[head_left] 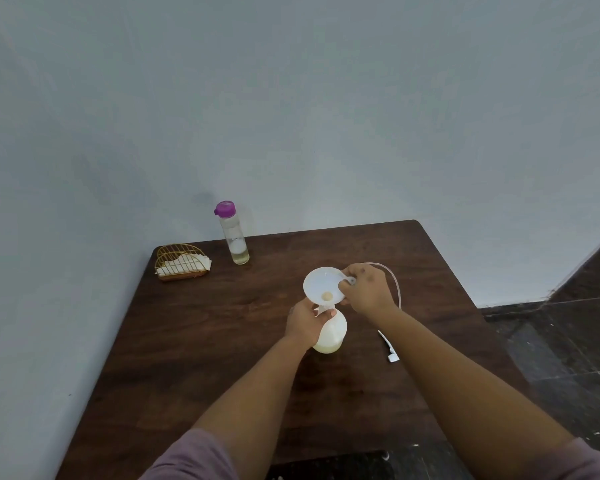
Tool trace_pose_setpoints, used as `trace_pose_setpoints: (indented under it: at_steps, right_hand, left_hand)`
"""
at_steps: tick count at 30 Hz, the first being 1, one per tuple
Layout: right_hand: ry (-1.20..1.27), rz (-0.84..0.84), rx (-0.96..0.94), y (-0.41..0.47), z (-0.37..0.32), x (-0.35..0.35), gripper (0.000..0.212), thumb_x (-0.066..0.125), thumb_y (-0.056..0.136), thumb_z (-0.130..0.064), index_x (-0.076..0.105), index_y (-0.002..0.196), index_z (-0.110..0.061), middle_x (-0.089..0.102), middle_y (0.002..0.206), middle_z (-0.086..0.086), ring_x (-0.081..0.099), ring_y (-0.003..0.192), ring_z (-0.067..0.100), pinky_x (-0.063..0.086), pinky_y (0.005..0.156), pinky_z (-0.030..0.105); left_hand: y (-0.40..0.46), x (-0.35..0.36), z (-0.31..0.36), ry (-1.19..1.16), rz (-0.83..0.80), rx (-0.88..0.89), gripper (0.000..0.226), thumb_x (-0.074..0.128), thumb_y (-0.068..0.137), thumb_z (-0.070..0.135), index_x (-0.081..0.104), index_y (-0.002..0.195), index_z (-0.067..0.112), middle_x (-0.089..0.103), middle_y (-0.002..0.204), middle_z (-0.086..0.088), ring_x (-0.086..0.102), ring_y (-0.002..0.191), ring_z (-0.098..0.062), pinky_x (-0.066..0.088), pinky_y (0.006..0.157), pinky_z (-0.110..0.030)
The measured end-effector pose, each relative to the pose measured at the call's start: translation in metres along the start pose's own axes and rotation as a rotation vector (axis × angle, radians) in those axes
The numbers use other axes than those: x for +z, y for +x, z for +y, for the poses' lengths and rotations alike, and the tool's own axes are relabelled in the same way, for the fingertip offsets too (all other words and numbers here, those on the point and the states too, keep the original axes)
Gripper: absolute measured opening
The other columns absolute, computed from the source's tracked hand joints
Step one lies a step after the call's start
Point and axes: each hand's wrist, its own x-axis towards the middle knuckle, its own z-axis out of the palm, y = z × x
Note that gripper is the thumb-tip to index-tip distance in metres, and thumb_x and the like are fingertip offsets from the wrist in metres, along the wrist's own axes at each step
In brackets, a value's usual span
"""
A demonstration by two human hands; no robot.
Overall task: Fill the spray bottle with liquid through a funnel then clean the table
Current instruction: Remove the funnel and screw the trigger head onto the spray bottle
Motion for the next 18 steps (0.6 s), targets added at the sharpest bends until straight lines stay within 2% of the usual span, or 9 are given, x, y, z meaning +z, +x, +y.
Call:
trace_pose_setpoints:
  at_steps: [2, 6, 12, 15, 18]
  right_hand:
    - [-0.003, -0.002, 0.000, -0.0008, -0.0002, 0.0005, 0.025, 0.059, 0.086, -0.011, 0.067, 0.109, -0.004, 0.067, 0.107, 0.012, 0.061, 0.082, 0.017, 0.046, 0.059, 0.013]
    - [0.005, 0.024, 0.007, -0.0024, 0.0011, -0.0026, 0.028, 0.058, 0.089, -0.013, 0.064, 0.115, -0.005, 0.066, 0.110, 0.011, 0.055, 0.078, 0.010, 0.036, 0.045, 0.002]
    - [-0.040, 0.049, -0.024, -0.0040, -0.0037, -0.0082, 0.028, 0.057, 0.090, -0.017, 0.065, 0.116, -0.008, 0.066, 0.112, 0.008, 0.052, 0.081, 0.008, 0.032, 0.044, 0.003]
    - [-0.054, 0.056, -0.029, -0.0038, -0.0046, -0.0088, 0.029, 0.058, 0.090, -0.019, 0.065, 0.117, -0.009, 0.066, 0.113, 0.008, 0.053, 0.083, 0.009, 0.028, 0.050, 0.004]
    - [-0.036, 0.041, -0.028, -0.0038, -0.0053, -0.0085, 0.029, 0.058, 0.091, -0.017, 0.064, 0.118, -0.008, 0.065, 0.115, 0.008, 0.052, 0.082, 0.009, 0.034, 0.044, 0.004]
  left_hand:
    - [-0.0003, 0.0002, 0.0011, 0.003, 0.004, -0.004, 0.041, 0.071, 0.087, 0.028, 0.062, 0.124, 0.016, 0.064, 0.126, -0.004, 0.058, 0.115, -0.026, 0.049, 0.098, -0.042]
    - [-0.0017, 0.0011, 0.0002, 0.022, -0.023, 0.014, 0.042, 0.069, 0.088, 0.030, 0.059, 0.128, 0.022, 0.063, 0.128, -0.002, 0.056, 0.116, -0.024, 0.048, 0.100, -0.045]
    - [-0.0034, 0.0011, 0.0028, 0.019, -0.019, 0.016, 0.039, 0.068, 0.089, 0.028, 0.059, 0.127, 0.023, 0.062, 0.126, 0.001, 0.057, 0.114, -0.022, 0.049, 0.099, -0.044]
    - [-0.0041, 0.0008, 0.0035, 0.007, -0.022, 0.004, 0.039, 0.069, 0.089, 0.027, 0.060, 0.126, 0.022, 0.064, 0.126, 0.000, 0.058, 0.113, -0.022, 0.049, 0.100, -0.044]
    - [-0.0046, 0.0002, 0.0058, 0.023, -0.022, -0.006, 0.042, 0.068, 0.089, 0.027, 0.058, 0.129, 0.021, 0.062, 0.130, -0.001, 0.057, 0.115, -0.022, 0.049, 0.101, -0.041]
